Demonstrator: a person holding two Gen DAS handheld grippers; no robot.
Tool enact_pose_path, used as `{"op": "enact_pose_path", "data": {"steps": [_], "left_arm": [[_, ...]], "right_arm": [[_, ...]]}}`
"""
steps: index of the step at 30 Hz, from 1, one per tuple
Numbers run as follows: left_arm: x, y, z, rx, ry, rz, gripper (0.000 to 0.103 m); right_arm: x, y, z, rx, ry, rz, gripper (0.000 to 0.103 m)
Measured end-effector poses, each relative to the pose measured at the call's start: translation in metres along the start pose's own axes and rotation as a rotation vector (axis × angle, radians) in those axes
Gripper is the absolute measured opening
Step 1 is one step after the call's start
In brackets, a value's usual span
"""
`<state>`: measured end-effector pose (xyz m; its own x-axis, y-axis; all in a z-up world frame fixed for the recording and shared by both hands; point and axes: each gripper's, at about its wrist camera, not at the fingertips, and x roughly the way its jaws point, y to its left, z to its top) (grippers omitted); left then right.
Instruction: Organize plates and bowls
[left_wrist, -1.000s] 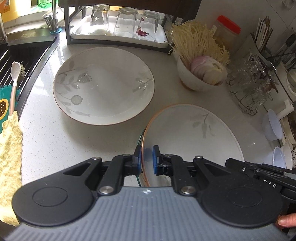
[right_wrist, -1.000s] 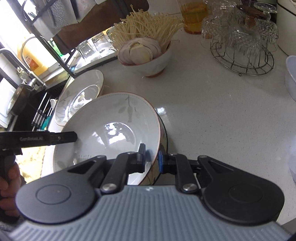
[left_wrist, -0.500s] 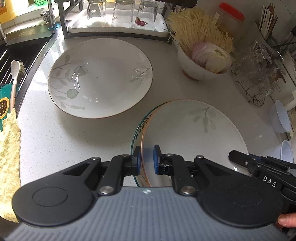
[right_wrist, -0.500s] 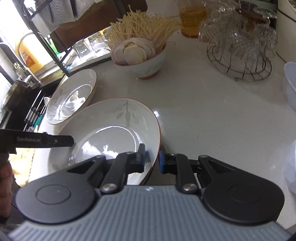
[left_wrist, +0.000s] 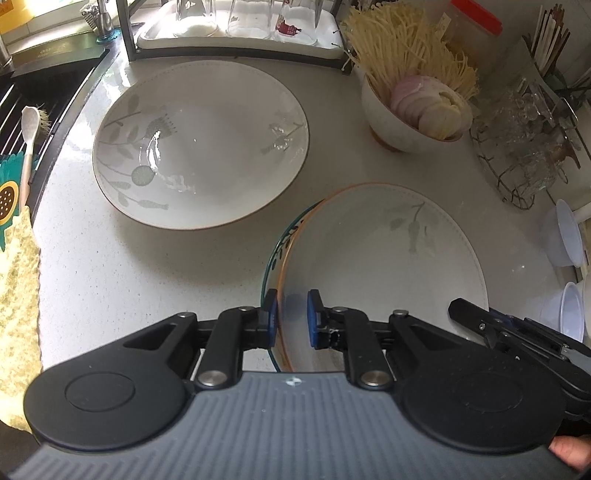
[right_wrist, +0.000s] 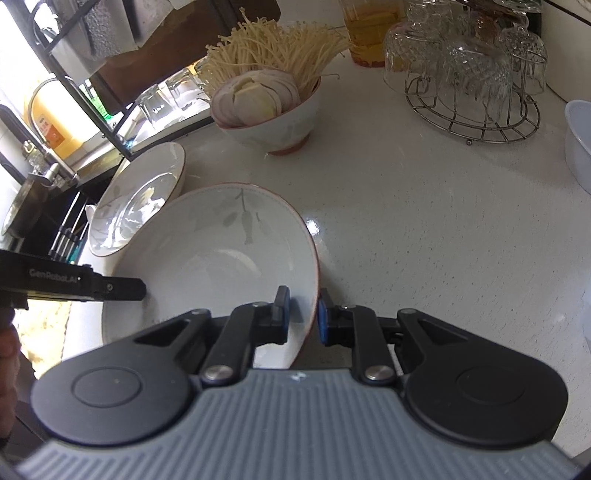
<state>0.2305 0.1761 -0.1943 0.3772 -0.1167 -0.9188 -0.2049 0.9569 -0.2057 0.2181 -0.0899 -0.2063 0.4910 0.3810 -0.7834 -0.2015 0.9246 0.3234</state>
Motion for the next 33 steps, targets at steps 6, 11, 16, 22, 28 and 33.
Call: {"op": "enact_pose_path", "data": {"steps": [6, 11, 16, 22, 28, 33], "left_arm": [[-0.005, 0.0, -0.002, -0.03, 0.026, -0.008, 0.027], [-0.018, 0.001, -0.004, 0.002, -0.012, -0.003, 0.039], [-0.034, 0.005, -0.004, 0.018, -0.055, -0.008, 0.039], [-0.069, 0.008, -0.006, 0.084, -0.145, -0.027, 0.039], [-0.11, 0.013, -0.008, 0.107, -0.231, -0.082, 0.039], [-0.147, 0.018, -0.014, 0.14, -0.305, -0.101, 0.039]], "right_arm": [[0.002, 0.001, -0.001, 0.013, 0.002, -0.003, 0.02], [0.003, 0.001, 0.001, 0.036, -0.003, -0.011, 0.02], [-0.007, 0.005, 0.006, 0.039, -0.036, -0.041, 0.02], [-0.03, 0.015, 0.012, 0.035, -0.094, -0.095, 0.02], [-0.072, 0.039, 0.017, 0.024, -0.184, -0.109, 0.02], [-0.101, 0.067, 0.017, -0.005, -0.232, -0.083, 0.02]]}}
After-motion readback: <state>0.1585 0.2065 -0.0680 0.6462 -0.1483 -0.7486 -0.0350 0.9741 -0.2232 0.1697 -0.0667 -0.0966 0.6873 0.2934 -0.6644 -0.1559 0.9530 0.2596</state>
